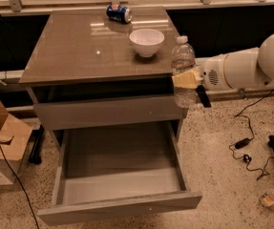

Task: Pick water bottle from middle drawer and place on counter

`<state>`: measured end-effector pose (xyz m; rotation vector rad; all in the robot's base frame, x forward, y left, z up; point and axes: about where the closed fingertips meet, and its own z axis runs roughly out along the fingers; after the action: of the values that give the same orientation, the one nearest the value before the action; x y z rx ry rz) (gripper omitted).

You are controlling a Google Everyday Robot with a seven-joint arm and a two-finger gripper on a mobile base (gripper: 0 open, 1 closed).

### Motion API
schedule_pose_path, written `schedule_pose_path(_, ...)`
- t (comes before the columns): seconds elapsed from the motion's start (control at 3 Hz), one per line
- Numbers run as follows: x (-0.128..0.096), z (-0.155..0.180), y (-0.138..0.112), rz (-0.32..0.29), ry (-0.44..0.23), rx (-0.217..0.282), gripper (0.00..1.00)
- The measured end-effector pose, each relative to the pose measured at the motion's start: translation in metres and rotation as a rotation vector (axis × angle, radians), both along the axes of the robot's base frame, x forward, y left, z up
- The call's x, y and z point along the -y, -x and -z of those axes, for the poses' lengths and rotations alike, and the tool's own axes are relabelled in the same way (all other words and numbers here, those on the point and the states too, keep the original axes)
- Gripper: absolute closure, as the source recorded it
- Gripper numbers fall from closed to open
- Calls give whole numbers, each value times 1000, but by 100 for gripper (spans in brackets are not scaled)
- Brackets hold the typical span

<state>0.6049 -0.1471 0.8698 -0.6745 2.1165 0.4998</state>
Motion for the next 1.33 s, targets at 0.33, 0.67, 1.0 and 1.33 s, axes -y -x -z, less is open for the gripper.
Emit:
schedule_pose_path(0.33, -11, -17, -16, 1, 95, 65, 100)
schedule_pose_path(0.67, -30, -28, -40, -36, 245, 119, 100)
schedule_pose_path(1.0, -66, -30, -69, -120, 372, 168, 100)
schedule_pose_path(1.33, -104, -30, -90, -205, 460, 210, 100)
